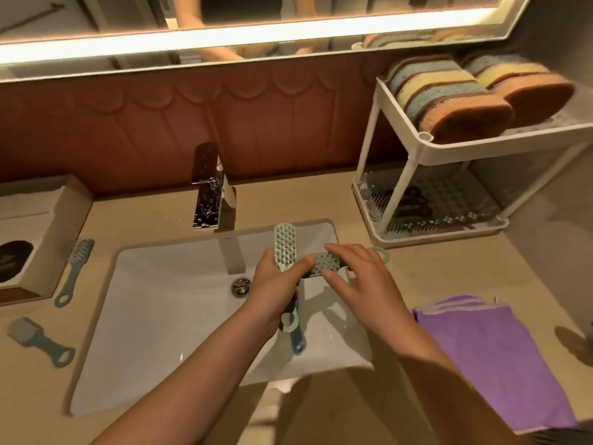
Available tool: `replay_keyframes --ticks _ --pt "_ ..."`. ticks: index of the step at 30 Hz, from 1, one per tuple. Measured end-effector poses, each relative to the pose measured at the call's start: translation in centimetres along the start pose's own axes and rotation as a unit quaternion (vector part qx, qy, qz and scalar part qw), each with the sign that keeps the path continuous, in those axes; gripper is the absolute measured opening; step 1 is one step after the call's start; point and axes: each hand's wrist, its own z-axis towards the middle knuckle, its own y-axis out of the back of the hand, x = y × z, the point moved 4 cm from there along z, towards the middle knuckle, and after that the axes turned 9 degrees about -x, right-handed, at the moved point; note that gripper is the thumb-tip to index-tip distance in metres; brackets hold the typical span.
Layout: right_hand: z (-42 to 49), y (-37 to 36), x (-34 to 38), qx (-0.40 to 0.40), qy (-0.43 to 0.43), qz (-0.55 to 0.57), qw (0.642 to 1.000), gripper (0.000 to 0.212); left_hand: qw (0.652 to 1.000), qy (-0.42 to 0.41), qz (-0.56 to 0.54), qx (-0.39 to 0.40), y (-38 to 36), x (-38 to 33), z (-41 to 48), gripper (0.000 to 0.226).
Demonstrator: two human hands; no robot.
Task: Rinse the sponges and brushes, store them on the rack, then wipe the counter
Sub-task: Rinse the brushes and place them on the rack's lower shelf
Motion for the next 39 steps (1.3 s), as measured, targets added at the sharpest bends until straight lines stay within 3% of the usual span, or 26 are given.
replay_keyframes --ticks 10,12,15,19,26,39 --pt "2.2 3.1 -6.2 -0.038 -0.036 0.011 0.999 0.022 0.993 0.053 0.037 0.096 -5.9 -0.3 1.7 0.019" --pt "2.8 4.2 -8.3 -0.058 -0.067 0.002 0.996 0.023 0.989 0.082 0.038 0.118 -6.7 -0.3 1.8 0.012" --pt "4.2 6.3 -12.6 -0.104 -0.136 -0.019 0.985 0.023 0.982 0.125 0.029 0.137 -7.5 -0.1 2.4 0.020" --pt "6.7 7.2 -18.4 -0.137 -0.216 -0.055 0.965 0.024 0.980 0.164 -0.003 0.109 -8.1 0.6 3.2 0.020" --pt "11.8 6.5 -23.3 -0.094 -0.257 -0.119 0.955 0.030 0.985 0.159 -0.022 0.055 -8.6 1.0 4.8 0.021" --pt "13.8 4.6 -24.8 -0.032 -0.232 -0.099 0.967 0.029 0.985 0.165 -0.016 0.058 -9.6 1.9 5.4 0.018"
